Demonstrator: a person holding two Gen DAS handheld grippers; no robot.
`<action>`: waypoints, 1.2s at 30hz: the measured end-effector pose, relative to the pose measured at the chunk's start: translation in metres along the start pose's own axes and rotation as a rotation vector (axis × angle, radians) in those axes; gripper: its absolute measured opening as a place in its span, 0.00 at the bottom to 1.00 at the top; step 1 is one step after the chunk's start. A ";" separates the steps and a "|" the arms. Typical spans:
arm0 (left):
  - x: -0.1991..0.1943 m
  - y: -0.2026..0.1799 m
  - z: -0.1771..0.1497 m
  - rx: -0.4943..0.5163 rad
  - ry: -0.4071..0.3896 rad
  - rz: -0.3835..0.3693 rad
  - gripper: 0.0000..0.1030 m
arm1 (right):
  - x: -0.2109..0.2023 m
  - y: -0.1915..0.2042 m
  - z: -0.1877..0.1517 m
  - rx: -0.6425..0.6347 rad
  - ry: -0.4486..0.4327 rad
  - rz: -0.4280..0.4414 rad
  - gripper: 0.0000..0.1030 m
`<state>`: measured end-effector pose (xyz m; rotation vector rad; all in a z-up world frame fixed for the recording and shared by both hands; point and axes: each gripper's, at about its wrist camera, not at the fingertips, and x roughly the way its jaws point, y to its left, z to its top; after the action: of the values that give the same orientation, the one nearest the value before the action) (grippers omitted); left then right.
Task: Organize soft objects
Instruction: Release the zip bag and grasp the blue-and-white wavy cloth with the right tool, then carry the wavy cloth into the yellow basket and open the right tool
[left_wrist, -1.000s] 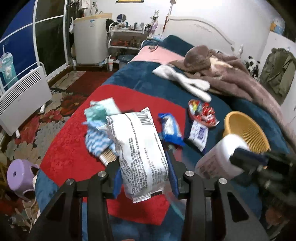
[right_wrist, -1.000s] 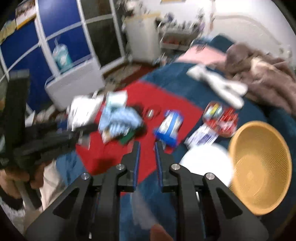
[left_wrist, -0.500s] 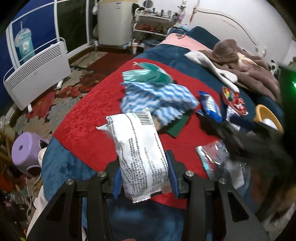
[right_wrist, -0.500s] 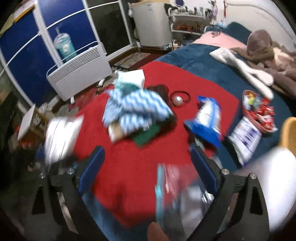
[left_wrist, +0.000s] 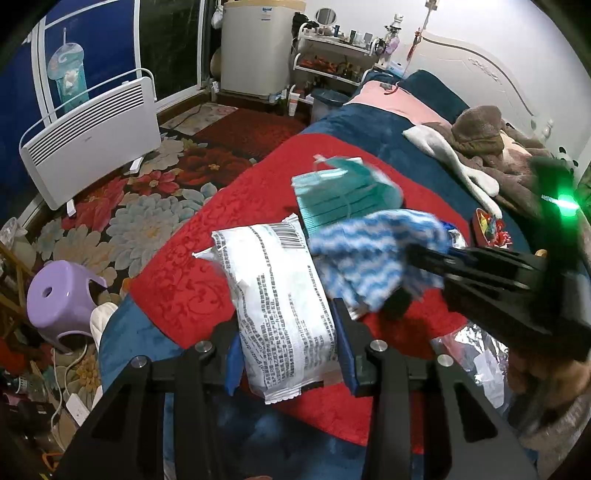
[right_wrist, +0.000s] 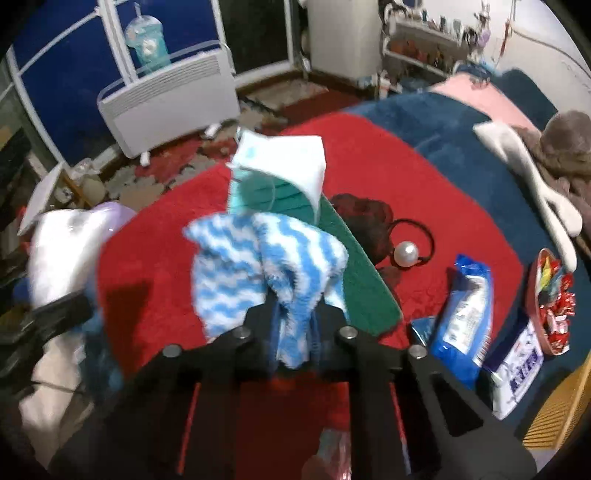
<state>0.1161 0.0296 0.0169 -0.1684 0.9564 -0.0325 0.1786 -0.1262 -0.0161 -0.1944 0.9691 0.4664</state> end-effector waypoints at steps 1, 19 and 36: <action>-0.002 -0.003 0.000 0.003 -0.003 -0.003 0.41 | -0.013 0.000 -0.004 -0.002 -0.019 0.009 0.13; -0.081 -0.164 0.029 0.214 -0.107 -0.215 0.41 | -0.204 -0.080 -0.045 0.260 -0.292 -0.135 0.14; -0.057 -0.406 -0.008 0.571 -0.003 -0.470 0.74 | -0.263 -0.231 -0.161 0.733 -0.214 -0.421 0.31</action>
<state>0.0960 -0.3660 0.1228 0.1385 0.8538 -0.7297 0.0397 -0.4659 0.1009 0.3080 0.8051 -0.2631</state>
